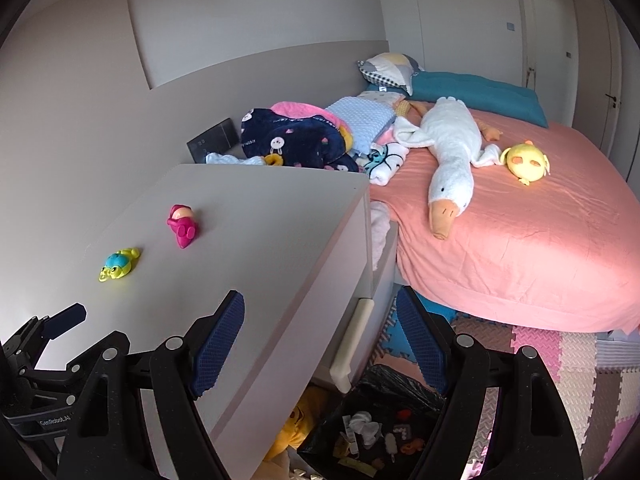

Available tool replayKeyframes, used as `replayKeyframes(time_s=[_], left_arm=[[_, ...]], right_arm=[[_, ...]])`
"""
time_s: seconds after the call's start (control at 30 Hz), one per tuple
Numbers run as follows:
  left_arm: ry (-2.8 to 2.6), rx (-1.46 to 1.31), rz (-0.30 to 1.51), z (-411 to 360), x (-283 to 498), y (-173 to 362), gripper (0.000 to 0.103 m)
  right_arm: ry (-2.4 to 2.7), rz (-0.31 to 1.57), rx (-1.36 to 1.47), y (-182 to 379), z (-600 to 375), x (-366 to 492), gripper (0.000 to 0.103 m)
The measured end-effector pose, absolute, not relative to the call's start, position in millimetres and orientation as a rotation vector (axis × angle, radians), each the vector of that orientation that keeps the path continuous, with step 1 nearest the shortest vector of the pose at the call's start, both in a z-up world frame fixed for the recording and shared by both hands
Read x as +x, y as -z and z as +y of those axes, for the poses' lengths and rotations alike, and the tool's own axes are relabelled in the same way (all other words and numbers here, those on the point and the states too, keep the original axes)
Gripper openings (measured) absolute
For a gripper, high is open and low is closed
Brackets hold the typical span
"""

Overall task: Collect trash
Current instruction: 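Move both open tools back over the desk toward the frog and pink toys, then grasp the teal-yellow frog toy with the left tool while the right tool grasps the pink plush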

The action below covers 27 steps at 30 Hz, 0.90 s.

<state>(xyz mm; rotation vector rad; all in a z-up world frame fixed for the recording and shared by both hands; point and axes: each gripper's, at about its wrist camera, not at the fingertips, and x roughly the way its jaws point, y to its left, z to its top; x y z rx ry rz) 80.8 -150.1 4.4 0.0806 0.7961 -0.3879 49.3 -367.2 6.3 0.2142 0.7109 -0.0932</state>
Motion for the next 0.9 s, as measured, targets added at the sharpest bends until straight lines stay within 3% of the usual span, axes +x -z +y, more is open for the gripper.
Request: replayKeyframes(time_s=[0.9], left_arm=[[0.159,0.001,0.843,-70.8,176.4,19.7,0.097]], right_arm=[[-0.083,0.771,0.147,14.0,-285.9,167.4,0.079]])
